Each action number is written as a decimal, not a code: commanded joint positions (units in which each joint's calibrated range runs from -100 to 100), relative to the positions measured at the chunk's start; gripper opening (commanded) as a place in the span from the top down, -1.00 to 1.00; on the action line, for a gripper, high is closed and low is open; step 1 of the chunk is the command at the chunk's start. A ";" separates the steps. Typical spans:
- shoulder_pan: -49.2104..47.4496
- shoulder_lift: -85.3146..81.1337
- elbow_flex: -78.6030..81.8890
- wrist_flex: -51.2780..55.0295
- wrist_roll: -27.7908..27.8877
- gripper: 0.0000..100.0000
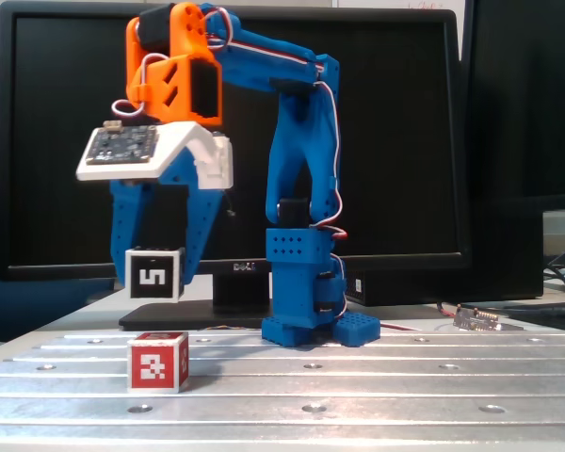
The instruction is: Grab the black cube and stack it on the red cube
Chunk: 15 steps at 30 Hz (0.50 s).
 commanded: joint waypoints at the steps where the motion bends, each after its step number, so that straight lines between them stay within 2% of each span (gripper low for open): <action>1: 0.77 -0.40 -2.69 -0.10 0.11 0.75; 10: 0.25 -0.31 -2.33 -2.50 0.06 0.75; 15: 0.25 -0.48 3.01 -6.52 0.06 0.75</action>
